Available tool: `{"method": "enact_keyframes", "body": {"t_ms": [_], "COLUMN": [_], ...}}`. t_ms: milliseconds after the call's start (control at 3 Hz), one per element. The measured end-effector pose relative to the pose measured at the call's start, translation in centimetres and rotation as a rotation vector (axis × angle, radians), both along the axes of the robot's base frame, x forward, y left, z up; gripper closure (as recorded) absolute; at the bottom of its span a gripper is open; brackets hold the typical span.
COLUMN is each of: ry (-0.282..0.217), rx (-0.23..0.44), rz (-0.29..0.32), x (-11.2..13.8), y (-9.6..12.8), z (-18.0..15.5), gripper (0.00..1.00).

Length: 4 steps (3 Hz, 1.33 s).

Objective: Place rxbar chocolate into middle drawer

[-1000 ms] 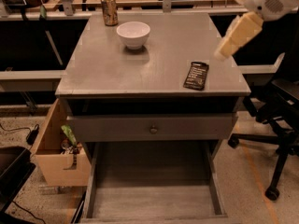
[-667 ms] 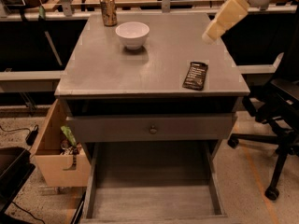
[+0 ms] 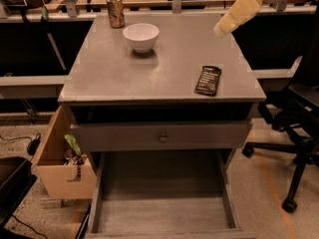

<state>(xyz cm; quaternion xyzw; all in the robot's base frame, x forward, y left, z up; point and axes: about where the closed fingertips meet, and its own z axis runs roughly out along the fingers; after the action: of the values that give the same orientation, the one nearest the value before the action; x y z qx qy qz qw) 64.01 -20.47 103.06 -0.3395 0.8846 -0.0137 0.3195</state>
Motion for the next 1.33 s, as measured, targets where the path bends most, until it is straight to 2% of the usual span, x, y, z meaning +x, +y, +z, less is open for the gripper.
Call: {"method": "enact_keyframes", "body": {"t_ms": [333,667,1000,1333], "ry": [0.020,0.091,0.186,0.236], "rx": [0.019,-0.011,-0.047,0.018], "rz": [-0.011,-0.098,-0.277,-0.432], "x": [0.9,2.7,3.9,3.8], "y": [0.3,0.1,0.8,1.5], "z": [-0.9,-2.6,-3.9,-4.9], "gripper": [0.00,0.00,0.00,0.00]}}
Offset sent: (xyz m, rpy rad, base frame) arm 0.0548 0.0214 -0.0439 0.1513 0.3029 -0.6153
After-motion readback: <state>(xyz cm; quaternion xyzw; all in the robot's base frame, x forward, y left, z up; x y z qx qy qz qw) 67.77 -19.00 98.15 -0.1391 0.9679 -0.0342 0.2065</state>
